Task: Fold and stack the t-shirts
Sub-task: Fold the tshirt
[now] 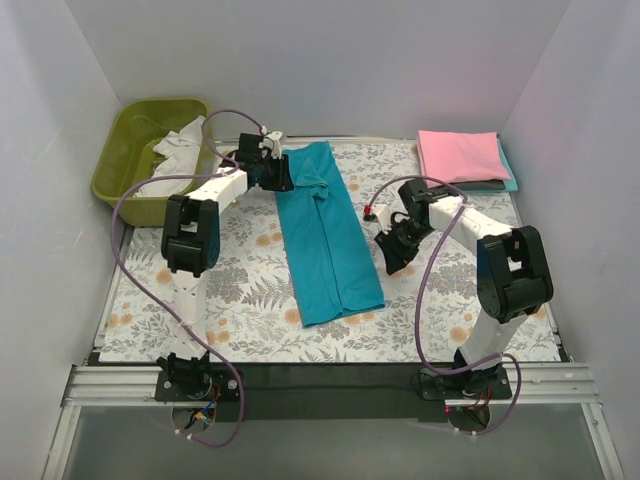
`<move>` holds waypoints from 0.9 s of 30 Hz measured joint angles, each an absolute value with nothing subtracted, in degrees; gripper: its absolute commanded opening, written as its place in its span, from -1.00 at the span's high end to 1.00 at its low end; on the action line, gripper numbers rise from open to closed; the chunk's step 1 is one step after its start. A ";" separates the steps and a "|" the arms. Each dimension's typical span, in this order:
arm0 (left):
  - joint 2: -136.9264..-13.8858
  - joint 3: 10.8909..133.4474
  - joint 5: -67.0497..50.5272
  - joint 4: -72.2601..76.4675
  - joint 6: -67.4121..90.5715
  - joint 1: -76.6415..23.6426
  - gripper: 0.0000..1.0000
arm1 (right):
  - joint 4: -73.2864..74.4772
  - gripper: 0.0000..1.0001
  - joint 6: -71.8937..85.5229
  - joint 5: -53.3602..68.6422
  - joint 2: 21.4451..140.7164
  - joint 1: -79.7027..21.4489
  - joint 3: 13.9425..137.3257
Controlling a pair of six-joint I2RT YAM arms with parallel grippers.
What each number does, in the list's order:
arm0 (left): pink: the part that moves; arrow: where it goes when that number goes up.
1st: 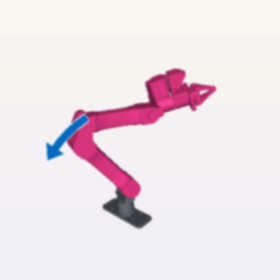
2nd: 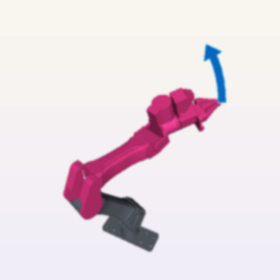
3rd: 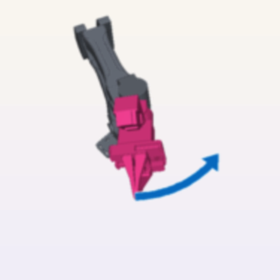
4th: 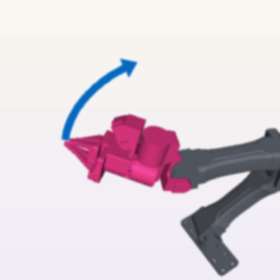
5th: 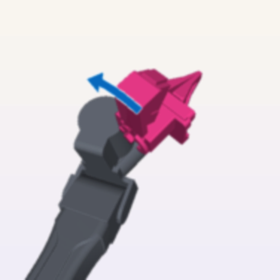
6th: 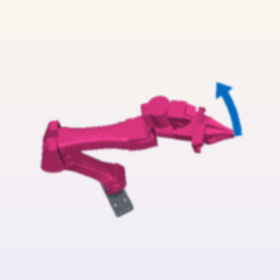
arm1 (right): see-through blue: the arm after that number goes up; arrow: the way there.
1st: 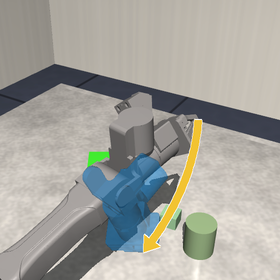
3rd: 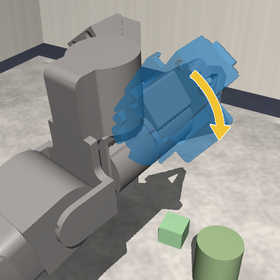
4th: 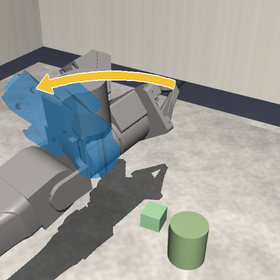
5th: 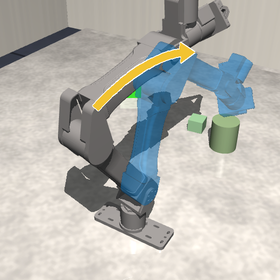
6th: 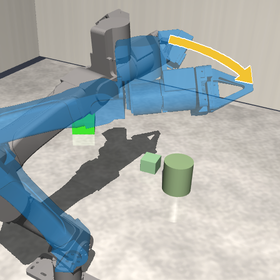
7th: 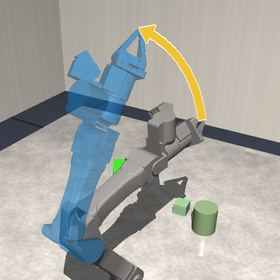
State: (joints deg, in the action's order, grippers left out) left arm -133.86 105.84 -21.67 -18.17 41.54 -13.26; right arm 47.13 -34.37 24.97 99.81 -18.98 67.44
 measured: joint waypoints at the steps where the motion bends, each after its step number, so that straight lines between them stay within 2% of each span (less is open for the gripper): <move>1: -130.89 102.65 -21.91 -17.56 41.82 -13.26 0.36 | 46.57 0.43 -33.95 25.34 100.22 -19.59 68.45; 4: -122.76 96.12 -22.15 -16.16 42.54 -13.26 0.36 | 44.60 0.46 -32.75 26.09 101.97 -21.98 71.16; 10: -110.28 85.19 -23.62 -13.43 44.91 -13.26 0.51 | 40.45 0.54 -30.76 26.94 107.48 -27.57 72.73; 17: -113.86 78.43 -23.94 -14.46 46.98 -13.96 0.53 | 36.34 0.57 -27.97 29.06 108.75 -30.50 69.89; 27: -121.62 82.72 -23.81 -14.81 47.40 -15.86 0.56 | 33.58 0.56 -24.60 32.86 108.20 -34.33 67.70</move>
